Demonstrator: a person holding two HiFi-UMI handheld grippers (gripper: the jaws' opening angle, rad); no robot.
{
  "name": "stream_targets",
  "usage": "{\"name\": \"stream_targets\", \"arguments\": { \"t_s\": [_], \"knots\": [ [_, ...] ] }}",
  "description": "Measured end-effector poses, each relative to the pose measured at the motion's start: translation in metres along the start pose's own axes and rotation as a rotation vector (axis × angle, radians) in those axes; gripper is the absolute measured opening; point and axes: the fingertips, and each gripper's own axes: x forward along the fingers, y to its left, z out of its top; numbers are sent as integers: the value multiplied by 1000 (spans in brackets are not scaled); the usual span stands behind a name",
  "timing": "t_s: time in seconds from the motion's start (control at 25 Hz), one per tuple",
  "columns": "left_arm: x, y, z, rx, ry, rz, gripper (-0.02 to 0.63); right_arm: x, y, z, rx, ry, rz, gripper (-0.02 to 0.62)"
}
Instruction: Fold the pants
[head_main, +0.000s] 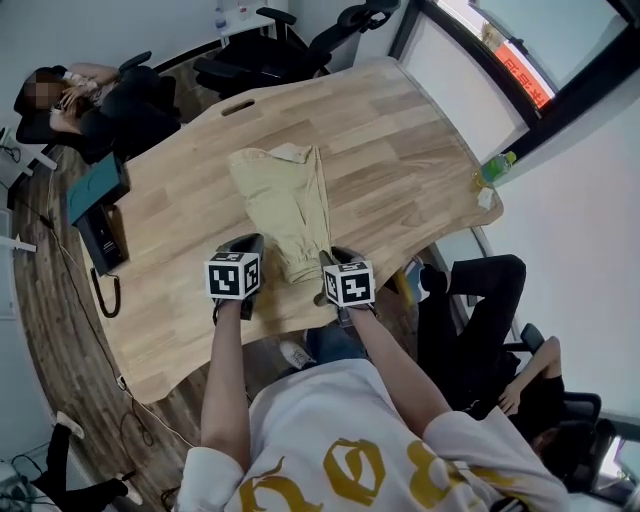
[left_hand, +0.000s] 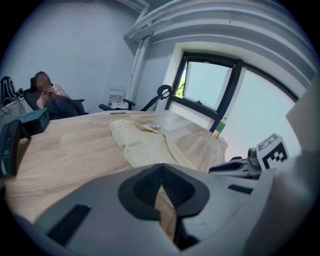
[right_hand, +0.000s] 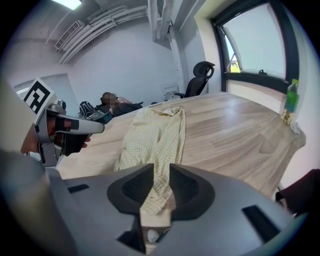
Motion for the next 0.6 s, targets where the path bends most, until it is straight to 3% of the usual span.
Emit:
{"name": "stream_targets", "arguments": {
  "t_s": [0.12, 0.32, 0.6],
  "knots": [
    [-11, -12, 1, -7, -42, -50, 8, -15, 2, 4, 10, -56, 23, 83],
    [-28, -20, -2, 3, -80, -23, 8, -41, 10, 11, 41, -139, 46, 83],
    [-39, -34, -16, 15, -73, -31, 8, -68, 24, 25, -5, -196, 66, 83]
  ]
}}
